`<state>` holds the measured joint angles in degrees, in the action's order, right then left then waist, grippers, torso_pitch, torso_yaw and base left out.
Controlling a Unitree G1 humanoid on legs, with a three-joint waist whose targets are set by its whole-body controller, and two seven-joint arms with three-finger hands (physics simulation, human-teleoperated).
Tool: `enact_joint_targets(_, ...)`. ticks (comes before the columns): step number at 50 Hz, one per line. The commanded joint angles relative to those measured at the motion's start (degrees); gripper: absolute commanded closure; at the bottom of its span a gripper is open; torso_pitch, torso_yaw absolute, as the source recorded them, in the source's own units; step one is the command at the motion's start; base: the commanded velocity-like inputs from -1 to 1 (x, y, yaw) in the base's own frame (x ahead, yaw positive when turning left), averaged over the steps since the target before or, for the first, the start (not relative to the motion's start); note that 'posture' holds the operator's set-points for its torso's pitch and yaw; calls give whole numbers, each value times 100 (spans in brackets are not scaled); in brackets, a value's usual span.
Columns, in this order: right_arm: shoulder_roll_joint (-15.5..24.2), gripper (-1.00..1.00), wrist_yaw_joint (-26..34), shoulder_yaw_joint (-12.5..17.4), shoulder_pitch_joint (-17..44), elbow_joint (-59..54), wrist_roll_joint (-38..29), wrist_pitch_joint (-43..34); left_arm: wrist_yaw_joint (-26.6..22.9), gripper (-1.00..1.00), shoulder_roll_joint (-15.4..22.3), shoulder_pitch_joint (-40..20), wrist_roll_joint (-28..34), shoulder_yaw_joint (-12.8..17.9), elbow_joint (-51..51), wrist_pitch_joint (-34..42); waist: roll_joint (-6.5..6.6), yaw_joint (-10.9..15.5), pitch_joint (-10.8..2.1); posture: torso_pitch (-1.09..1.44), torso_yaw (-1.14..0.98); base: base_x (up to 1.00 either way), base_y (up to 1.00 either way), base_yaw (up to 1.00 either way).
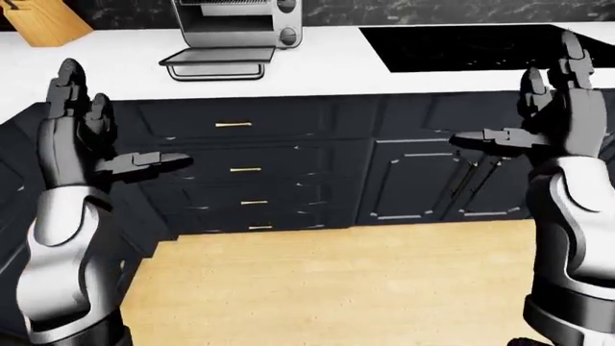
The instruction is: Close the toaster oven door.
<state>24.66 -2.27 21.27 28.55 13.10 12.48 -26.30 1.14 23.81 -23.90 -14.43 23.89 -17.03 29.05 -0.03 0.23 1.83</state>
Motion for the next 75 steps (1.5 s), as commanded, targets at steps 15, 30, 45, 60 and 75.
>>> enact_joint_targets(15, 866, -100, 141, 286, 442, -353, 275, 327, 137, -100, 695, -174, -361, 373, 453, -496, -11, -4, -65, 0, 0, 0, 0, 0)
enact_joint_targets(30, 1047, -100, 192, 361, 504, -315, 302, 245, 251, -100, 1031, -254, -538, 507, 531, -497, 70, -25, -86, 0, 0, 3, 2, 0)
enact_joint_targets(45, 1064, -100, 234, 374, 469, -316, 323, 256, 255, -100, 1063, -277, -585, 520, 525, -489, 150, -40, -47, 0, 0, 5, 3, 0)
enact_joint_targets(60, 1074, -100, 245, 380, 479, -299, 332, 223, 251, -100, 1093, -291, -585, 535, 531, -418, -244, 3, -35, 0, 0, 5, 3, 0)
enact_joint_targets(75, 1114, -100, 219, 384, 523, -319, 393, 183, 259, -100, 1126, -327, -591, 510, 520, -393, 334, -19, -61, 0, 0, 5, 3, 0)
